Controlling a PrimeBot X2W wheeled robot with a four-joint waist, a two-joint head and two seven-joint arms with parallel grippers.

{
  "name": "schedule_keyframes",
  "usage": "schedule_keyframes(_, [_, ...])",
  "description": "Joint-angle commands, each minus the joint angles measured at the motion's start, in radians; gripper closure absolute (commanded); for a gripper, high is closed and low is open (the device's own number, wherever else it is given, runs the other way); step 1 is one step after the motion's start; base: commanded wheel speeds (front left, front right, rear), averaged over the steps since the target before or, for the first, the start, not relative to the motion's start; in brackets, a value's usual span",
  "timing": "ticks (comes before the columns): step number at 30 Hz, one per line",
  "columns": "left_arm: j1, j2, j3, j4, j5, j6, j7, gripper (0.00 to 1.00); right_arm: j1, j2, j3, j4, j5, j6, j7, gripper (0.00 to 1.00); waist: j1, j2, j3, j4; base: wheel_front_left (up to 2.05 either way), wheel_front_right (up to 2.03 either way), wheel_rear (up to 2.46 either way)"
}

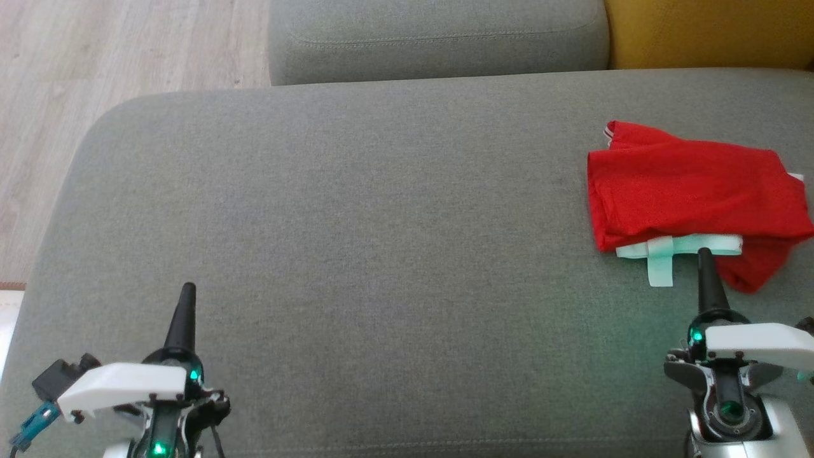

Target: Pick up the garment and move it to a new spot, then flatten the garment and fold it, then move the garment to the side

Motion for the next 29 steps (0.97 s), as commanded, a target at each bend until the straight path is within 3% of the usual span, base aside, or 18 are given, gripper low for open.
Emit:
schedule_keyframes(1, [-0.061,0.016,0.038,-0.027,-0.027,-0.009,0.009,1.0,-0.013,-0.006,0.009,-0.04,0.033,0.003,0.008,1.0,0.0,0.0,0.0,0.0,0.0,0.0,0.0])
schedule_keyframes(29, [-0.073,0.019,0.09,-0.019,-0.291,-0.015,0.093,1.0,-0.002,-0.006,-0.026,-0.059,0.355,0.003,0.089,1.0,0.0,0.0,-0.009,-0.006,0.0,0.0,0.0])
